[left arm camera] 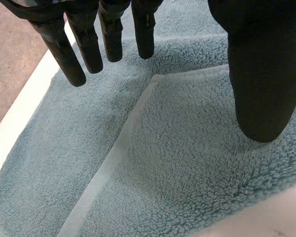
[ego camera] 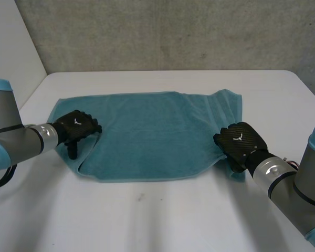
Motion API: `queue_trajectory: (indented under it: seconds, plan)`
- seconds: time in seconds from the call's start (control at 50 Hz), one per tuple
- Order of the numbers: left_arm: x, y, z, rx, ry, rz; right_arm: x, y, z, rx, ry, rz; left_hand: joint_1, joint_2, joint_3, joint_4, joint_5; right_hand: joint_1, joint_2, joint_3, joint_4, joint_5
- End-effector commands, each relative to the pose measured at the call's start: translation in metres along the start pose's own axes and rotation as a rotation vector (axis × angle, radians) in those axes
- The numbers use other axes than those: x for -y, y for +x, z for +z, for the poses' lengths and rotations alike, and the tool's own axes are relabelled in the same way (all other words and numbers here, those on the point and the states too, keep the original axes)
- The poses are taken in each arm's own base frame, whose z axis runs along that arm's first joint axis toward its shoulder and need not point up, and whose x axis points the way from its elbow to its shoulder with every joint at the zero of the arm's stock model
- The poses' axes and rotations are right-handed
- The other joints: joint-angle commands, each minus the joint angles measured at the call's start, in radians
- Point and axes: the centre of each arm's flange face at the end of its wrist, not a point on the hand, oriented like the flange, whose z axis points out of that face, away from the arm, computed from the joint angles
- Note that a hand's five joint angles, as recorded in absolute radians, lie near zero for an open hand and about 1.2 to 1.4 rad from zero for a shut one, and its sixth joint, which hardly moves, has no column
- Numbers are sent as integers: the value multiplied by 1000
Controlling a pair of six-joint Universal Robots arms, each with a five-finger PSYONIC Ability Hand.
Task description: Fold the laundry
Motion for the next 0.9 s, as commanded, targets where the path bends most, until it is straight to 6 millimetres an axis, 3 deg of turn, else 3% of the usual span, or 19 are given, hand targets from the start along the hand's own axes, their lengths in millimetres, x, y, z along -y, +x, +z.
queue_trajectory:
  seconds: [0.02, 0.5, 0.72, 0.9]
  plan:
    - [3, 2, 0, -32, -19, -13, -1, -1, 1, 3, -4, 1, 30, 41, 35, 40, 49, 414, 219, 214, 203, 233]
    - [-8, 0, 3, -17, -120, 12, -4, -3, 1, 11, -12, 2, 127, 138, 132, 137, 146, 414, 219, 214, 203, 233]
    - [1, -5, -2, 11, -102, 28, -4, -3, 1, 10, -12, -1, 643, 655, 648, 654, 662, 414, 219, 214, 203, 233]
    - [12, -6, -16, 65, -64, 60, -4, -2, 2, 2, -15, -3, 688, 699, 693, 698, 707, 414, 219, 214, 203, 233]
